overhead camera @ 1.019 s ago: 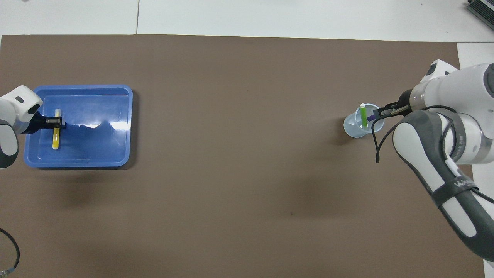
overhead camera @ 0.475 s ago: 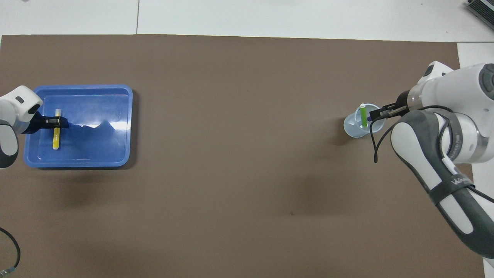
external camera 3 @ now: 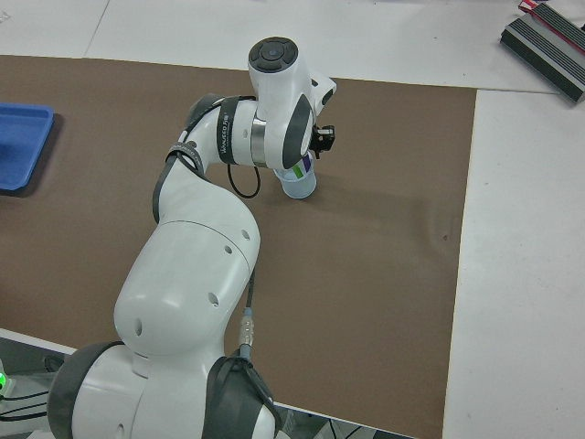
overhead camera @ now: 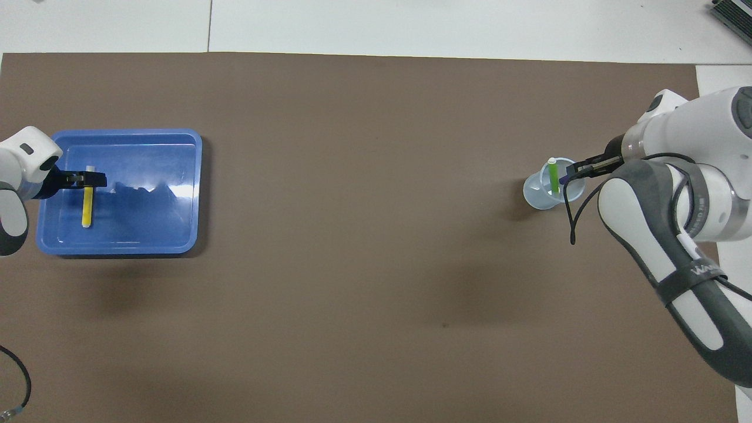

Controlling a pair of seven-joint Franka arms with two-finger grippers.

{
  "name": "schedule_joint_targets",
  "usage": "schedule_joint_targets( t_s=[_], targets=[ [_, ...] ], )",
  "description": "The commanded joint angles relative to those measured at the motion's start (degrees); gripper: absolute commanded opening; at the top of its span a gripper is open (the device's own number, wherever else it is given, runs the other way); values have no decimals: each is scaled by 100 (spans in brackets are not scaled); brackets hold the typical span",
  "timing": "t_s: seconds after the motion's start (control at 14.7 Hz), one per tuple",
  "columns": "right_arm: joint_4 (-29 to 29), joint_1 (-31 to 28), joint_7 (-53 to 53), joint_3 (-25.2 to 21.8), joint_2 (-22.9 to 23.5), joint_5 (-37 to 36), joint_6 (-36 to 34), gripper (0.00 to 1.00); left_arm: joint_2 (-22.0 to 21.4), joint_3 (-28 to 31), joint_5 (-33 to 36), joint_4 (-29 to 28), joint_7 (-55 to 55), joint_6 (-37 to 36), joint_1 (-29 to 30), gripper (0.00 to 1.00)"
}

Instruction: Right arm passes pens to left for tray arrangement

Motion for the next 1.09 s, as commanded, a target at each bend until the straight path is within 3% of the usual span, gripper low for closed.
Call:
schedule_joint_targets(
  t_s=[0.0,0.41,0.68,1.02],
  targets=[
    [163,-17,244,49,117,-144,-58,49,-69,-39,71,-23,116,121,19,100],
    [163,44,289,40,170,-152,-5,43,-157,-39,80,3,98,-2,-25,100],
    [163,44,289,40,178,-231,83,39,-535,-48,71,-5,37,-309,-157,100],
    [163,36,289,40,187,-311,144,35,-623,-92,62,38,-243,-554,-166,100]
  ],
)
